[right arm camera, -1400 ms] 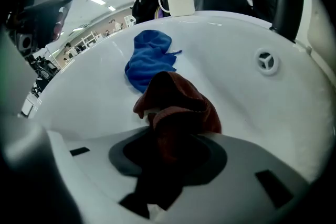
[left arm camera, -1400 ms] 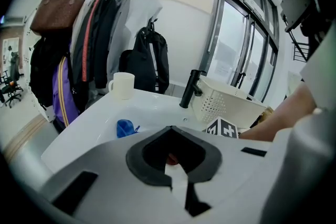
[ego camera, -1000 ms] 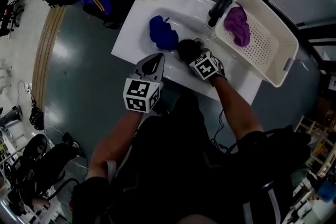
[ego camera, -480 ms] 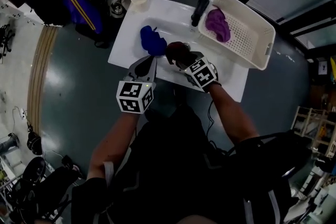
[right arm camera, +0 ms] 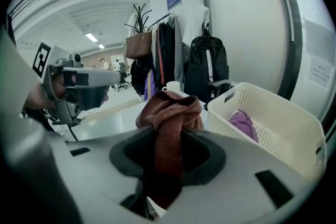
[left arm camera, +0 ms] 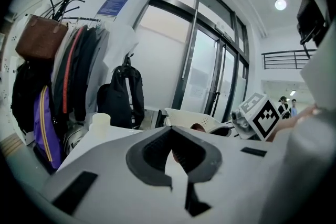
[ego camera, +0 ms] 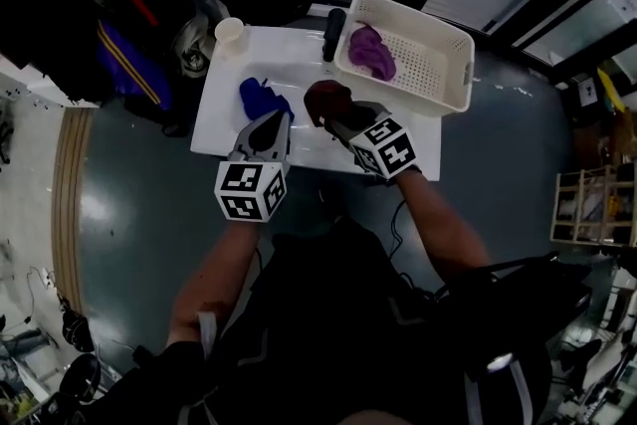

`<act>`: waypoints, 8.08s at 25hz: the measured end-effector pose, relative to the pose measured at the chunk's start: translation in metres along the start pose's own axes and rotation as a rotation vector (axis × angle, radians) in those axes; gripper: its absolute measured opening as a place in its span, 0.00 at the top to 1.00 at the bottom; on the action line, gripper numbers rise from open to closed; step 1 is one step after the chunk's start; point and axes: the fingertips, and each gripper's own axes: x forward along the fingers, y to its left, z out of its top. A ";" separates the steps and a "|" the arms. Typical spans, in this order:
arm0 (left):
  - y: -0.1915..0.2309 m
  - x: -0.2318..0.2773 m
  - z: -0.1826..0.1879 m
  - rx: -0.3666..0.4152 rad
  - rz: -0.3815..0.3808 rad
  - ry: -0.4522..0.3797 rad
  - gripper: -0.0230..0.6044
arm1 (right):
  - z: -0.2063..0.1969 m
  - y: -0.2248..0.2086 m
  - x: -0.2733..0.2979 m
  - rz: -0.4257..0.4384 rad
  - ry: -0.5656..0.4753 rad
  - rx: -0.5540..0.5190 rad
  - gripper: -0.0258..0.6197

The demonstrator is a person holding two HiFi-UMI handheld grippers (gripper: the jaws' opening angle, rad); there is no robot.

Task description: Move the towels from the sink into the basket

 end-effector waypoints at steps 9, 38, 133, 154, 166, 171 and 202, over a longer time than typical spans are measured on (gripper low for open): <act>-0.052 0.036 0.043 0.048 -0.156 -0.044 0.96 | 0.038 -0.049 -0.069 -0.104 -0.122 0.055 0.74; -0.074 0.196 0.075 0.078 -0.152 0.069 0.96 | 0.007 -0.284 -0.044 -0.239 0.038 0.261 0.73; 0.036 -0.114 0.074 0.063 0.210 -0.154 0.96 | 0.142 0.042 -0.075 -0.017 -0.431 0.026 0.94; 0.077 -0.139 0.021 -0.005 0.215 -0.102 0.96 | 0.091 0.078 0.008 0.036 -0.229 0.004 0.73; 0.123 -0.068 0.010 -0.031 0.281 0.002 0.96 | 0.060 0.056 0.118 0.213 -0.048 -0.077 0.62; 0.140 -0.042 0.001 -0.027 0.324 0.059 0.96 | 0.044 0.048 0.156 0.277 0.017 -0.077 0.56; 0.217 0.002 -0.107 -0.076 0.155 0.365 0.96 | -0.073 0.042 0.327 0.297 0.316 -0.011 0.48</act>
